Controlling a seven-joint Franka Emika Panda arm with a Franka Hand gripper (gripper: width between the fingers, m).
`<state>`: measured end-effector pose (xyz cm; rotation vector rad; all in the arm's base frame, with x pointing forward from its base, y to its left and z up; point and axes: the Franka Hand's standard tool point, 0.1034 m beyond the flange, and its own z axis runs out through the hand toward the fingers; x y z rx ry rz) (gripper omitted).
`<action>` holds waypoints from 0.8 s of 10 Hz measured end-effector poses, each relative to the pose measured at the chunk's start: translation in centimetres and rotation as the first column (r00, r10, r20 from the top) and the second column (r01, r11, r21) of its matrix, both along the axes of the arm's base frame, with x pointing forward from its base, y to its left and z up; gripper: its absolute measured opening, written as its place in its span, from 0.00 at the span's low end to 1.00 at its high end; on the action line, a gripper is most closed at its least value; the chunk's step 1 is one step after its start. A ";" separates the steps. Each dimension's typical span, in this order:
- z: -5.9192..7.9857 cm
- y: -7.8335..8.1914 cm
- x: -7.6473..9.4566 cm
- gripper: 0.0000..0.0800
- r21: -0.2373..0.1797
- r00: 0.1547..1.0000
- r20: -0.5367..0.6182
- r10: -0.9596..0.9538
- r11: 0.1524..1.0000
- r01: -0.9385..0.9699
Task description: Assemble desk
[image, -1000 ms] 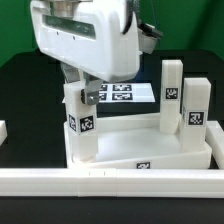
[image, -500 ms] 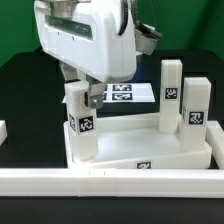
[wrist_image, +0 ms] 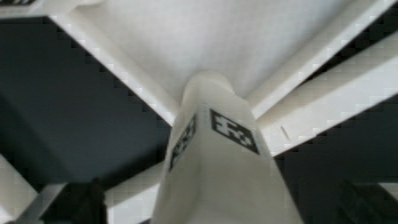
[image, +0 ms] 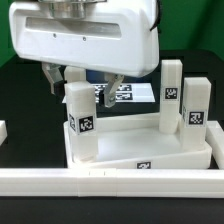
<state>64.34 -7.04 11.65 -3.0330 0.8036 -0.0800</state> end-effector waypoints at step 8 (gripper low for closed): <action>0.0 0.3 0.0 0.81 -0.041 0.813 -0.034 0.582 0.812 -0.583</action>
Offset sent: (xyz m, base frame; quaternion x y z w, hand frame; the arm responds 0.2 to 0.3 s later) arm 0.0045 0.0109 0.0029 0.0156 -0.0010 -0.2437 0.9697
